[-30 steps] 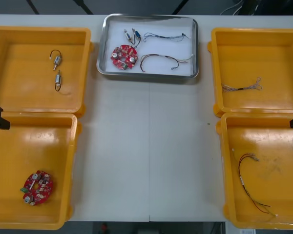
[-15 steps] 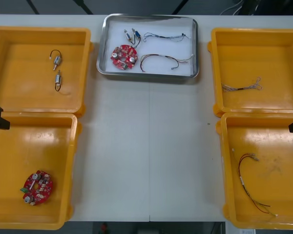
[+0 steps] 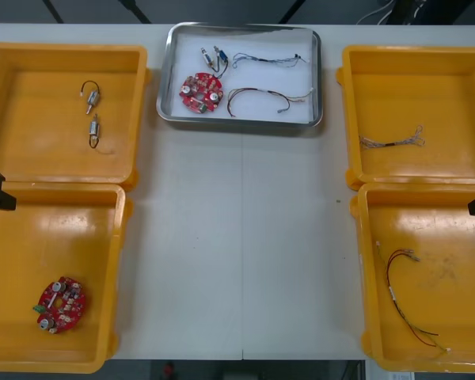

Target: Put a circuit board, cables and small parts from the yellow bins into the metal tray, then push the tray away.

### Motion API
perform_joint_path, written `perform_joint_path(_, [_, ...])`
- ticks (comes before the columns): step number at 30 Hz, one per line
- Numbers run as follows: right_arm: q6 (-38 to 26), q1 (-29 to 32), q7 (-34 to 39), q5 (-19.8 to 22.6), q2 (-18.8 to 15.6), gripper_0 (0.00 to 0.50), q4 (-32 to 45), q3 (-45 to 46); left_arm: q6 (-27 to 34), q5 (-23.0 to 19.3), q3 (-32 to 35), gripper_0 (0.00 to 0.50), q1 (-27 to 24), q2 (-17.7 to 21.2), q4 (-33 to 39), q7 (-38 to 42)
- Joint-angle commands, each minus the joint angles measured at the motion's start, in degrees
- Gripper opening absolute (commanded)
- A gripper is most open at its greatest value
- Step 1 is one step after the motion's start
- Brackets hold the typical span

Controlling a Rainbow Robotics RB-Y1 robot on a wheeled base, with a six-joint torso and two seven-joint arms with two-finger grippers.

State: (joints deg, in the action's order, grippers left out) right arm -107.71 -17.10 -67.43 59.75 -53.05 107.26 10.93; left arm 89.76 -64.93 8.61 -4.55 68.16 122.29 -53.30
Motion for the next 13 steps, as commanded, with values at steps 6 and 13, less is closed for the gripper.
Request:
perform_joint_path(6, [-0.4, 0.57, 1.51, -0.43, 0.58, 0.5, 0.23, 1.47, -0.47, -0.37, 1.85, 0.5, 0.77, 2.77, 0.32, -4.71])
perform_joint_path(13, [-0.4, 0.57, 1.51, -0.43, 0.58, 0.5, 0.23, 1.47, -0.47, -0.37, 1.85, 0.5, 0.77, 2.77, 0.32, -4.71])
